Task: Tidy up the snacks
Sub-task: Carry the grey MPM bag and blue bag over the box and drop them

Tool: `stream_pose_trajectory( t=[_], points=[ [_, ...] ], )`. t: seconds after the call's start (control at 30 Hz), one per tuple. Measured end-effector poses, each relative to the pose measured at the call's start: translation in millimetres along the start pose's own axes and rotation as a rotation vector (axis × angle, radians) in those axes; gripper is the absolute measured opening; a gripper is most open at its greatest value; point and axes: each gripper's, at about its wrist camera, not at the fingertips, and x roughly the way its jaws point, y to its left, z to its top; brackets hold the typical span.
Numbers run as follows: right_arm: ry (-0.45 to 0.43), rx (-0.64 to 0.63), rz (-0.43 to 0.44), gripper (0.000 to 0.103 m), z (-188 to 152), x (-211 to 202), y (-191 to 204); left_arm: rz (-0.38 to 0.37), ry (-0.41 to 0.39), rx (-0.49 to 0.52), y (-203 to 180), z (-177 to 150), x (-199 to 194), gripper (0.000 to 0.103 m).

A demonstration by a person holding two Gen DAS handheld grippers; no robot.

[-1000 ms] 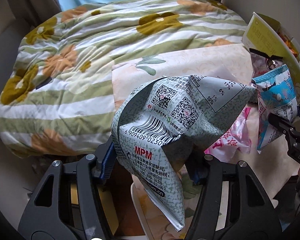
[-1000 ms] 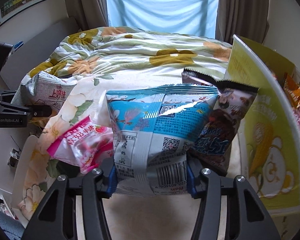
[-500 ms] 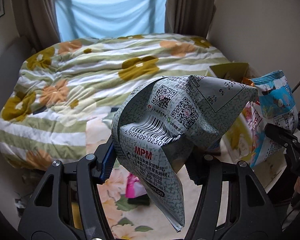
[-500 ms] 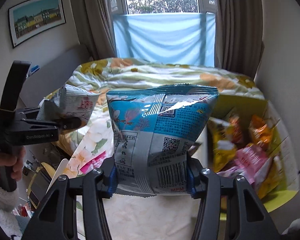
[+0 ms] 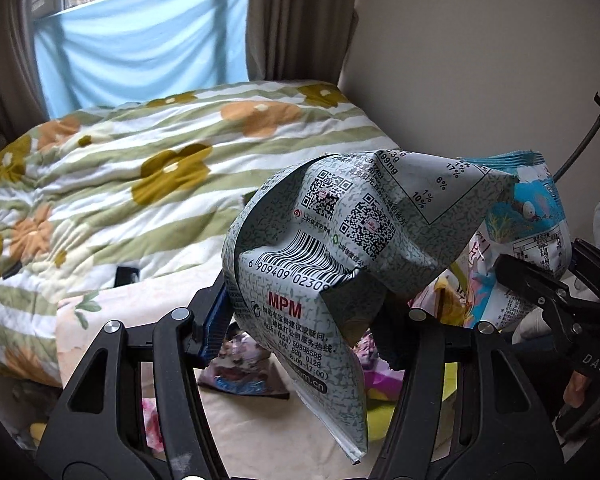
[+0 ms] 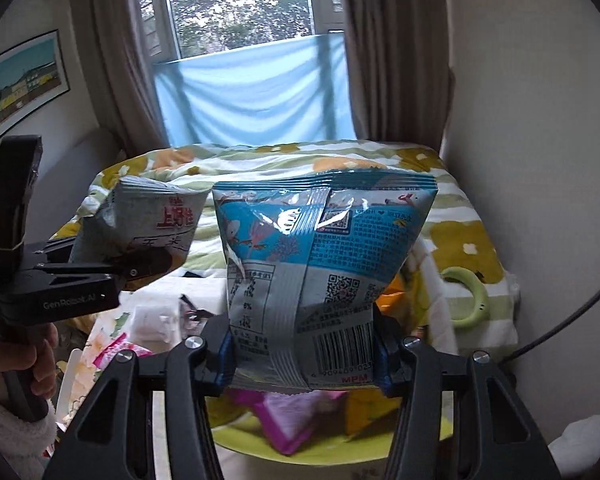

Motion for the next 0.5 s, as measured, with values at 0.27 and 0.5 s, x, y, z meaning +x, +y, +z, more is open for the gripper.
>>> stream_pose_trajectory(
  t=[0.27, 0.5],
  points=[
    [0.051, 0.038, 0.007, 0.049, -7, 5, -54, 0.002, 0.063, -0.06, -43, 10, 65, 0.079],
    [0.071, 0.045, 0.041, 0.049, -10, 7, -78, 0.023, 0.032, -0.098, -51, -1, 52, 0.103]
  ],
)
